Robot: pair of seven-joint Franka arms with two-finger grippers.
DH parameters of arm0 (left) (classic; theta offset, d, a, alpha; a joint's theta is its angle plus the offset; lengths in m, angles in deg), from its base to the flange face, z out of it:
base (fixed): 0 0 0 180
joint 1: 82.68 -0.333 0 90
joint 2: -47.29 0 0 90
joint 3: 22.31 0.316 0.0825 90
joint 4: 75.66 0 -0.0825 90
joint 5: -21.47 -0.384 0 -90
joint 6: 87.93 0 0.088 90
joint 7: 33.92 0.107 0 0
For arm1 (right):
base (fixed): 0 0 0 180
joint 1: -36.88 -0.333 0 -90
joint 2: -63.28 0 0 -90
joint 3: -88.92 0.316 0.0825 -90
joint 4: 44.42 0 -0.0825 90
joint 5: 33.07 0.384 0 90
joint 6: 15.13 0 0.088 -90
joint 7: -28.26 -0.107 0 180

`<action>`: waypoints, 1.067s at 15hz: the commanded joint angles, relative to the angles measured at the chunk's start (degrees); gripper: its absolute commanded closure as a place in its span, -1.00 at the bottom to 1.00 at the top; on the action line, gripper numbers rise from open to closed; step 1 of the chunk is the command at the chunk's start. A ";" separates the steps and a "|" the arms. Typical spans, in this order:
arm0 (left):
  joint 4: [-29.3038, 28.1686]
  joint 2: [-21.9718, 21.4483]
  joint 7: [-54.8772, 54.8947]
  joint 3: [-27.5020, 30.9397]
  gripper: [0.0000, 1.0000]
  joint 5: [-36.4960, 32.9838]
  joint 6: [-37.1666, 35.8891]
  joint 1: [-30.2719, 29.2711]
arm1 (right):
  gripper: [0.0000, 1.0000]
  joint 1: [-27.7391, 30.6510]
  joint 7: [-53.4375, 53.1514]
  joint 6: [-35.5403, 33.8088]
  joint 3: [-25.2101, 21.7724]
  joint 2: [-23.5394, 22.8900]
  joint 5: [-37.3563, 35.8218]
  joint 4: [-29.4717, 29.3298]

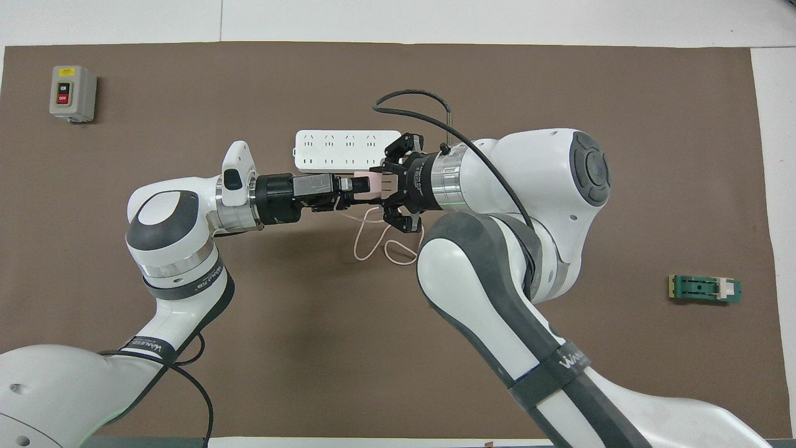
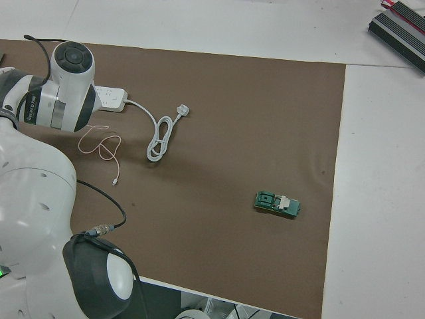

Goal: Plug charger into power strip

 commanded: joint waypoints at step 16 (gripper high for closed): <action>3.37 1.53 6.80 0.52 -1.00 -2.84 0.96 -0.91 | 1.00 0.19 -0.50 0.87 -0.14 -0.26 1.81 -0.15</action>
